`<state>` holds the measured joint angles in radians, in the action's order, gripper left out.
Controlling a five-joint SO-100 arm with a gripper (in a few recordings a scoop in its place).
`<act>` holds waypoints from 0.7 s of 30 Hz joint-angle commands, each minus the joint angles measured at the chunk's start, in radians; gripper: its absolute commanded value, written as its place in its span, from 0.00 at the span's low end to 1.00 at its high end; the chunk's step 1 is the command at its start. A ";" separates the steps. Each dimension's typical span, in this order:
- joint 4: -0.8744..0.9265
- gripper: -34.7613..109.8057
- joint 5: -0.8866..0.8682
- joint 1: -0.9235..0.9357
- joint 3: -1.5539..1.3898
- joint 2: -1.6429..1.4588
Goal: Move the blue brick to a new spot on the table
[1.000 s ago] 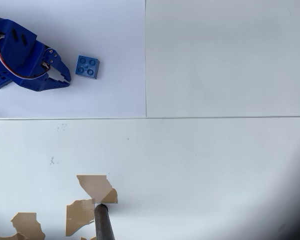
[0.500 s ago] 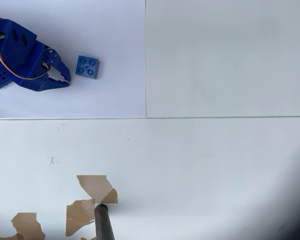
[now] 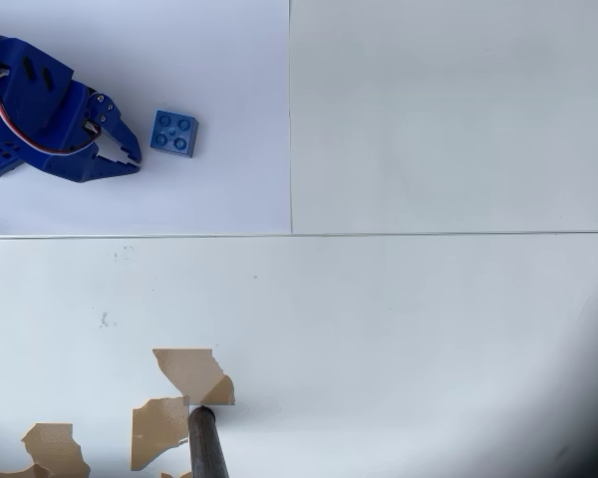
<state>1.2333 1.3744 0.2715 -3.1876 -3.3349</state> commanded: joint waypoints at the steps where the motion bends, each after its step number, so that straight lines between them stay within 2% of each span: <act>1: -0.018 0.24 0.003 -0.009 -0.032 -0.005; 17: -0.020 0.24 0.035 -0.037 -0.032 -0.005; 19: -0.020 0.24 0.086 -0.043 -0.032 -0.005; 21: -0.021 0.24 0.216 -0.054 -0.032 -0.005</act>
<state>1.2333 1.4511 0.2316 -3.1876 -3.3349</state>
